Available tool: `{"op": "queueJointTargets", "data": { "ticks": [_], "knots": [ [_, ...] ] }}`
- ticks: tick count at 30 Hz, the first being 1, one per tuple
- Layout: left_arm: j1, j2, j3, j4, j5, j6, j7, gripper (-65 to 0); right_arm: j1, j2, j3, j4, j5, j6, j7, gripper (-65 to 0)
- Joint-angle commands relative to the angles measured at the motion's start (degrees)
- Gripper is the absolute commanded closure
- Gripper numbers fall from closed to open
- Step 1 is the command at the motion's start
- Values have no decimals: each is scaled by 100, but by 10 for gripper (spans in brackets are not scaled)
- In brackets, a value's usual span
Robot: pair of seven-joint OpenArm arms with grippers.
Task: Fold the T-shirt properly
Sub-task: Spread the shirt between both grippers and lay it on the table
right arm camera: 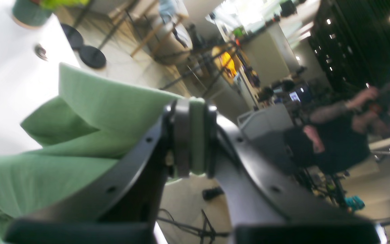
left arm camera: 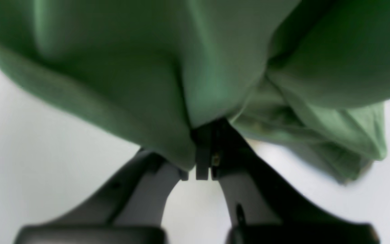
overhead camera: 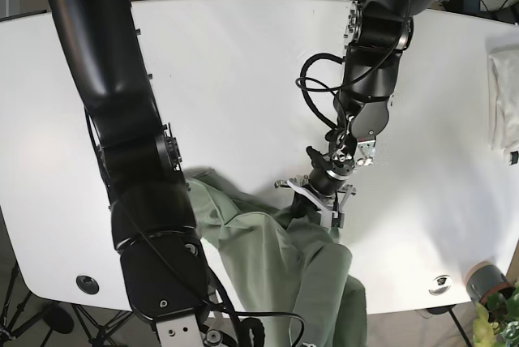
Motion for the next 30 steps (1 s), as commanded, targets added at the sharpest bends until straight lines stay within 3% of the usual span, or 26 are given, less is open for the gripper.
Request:
{"op": "queueJointTargets", "data": {
  "ticks": [1,5,15,30],
  "knots": [
    [-232,-181,-31,503,-79,-39,-187,0,264,112,195,65,2,-99,155,0],
    [-232,-445,-75,1013,-87,-39,314,0,264,296,283,47,2,-99,163,0],
    [-179,-1061,-1217,2587,-70,-39,1396,0,264,727,300,38,2,-99,445,0],
    [-1261,-1869,-2140,4064,-79,-39,2925,0,264,1263,318,-481,-7,-99,832,0]
  ]
}}
